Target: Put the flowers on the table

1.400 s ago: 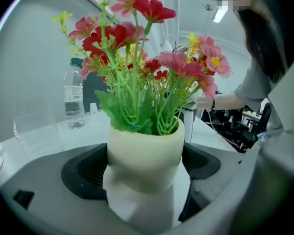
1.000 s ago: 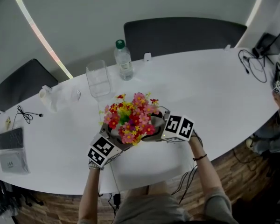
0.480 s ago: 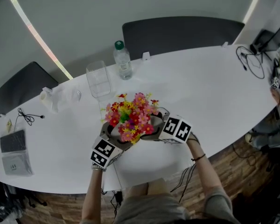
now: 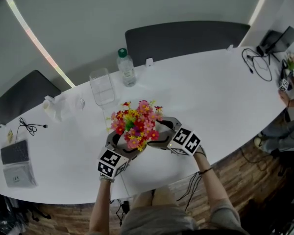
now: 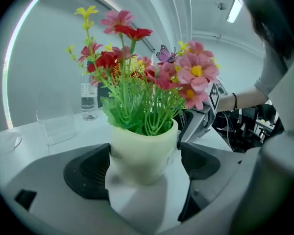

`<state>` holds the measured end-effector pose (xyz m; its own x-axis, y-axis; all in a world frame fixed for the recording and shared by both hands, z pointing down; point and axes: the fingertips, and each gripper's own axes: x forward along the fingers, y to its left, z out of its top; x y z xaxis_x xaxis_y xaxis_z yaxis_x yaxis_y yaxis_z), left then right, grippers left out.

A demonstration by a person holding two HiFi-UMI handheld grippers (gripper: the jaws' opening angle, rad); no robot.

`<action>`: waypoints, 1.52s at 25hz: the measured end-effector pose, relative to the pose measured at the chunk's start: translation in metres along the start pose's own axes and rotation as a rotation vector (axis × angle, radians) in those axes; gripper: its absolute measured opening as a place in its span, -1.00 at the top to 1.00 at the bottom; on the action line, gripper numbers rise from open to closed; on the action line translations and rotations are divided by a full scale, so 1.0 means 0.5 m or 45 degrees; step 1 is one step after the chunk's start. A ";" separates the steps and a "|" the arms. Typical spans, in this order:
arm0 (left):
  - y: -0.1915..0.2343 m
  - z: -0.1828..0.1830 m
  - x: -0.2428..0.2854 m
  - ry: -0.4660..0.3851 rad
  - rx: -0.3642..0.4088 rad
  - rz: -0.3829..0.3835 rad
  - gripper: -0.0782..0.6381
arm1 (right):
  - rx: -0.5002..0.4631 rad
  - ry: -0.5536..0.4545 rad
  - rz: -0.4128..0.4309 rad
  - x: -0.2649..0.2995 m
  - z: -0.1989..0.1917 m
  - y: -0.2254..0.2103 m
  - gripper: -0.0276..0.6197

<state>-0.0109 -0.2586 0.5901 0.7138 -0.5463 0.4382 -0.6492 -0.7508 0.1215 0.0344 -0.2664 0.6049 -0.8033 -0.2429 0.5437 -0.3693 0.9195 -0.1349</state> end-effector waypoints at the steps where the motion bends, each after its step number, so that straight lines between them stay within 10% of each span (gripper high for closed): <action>1: -0.001 0.000 -0.002 -0.001 -0.009 0.009 -0.52 | 0.011 -0.013 -0.010 -0.006 0.000 0.002 -0.44; 13: -0.038 0.023 -0.069 -0.096 -0.094 0.131 -0.50 | 0.107 -0.172 -0.090 -0.062 0.040 0.061 -0.41; 16: -0.059 0.034 -0.090 -0.131 -0.120 0.139 -0.49 | 0.130 -0.233 -0.113 -0.079 0.058 0.078 -0.08; 38: -0.175 0.105 -0.161 -0.257 -0.075 0.033 0.23 | 0.298 -0.534 -0.157 -0.151 0.134 0.180 0.61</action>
<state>0.0020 -0.1684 0.4976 0.7310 -0.6330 0.2550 -0.6781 -0.7157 0.1671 0.0306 -0.1858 0.4961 -0.8481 -0.4931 0.1939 -0.5298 0.7936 -0.2991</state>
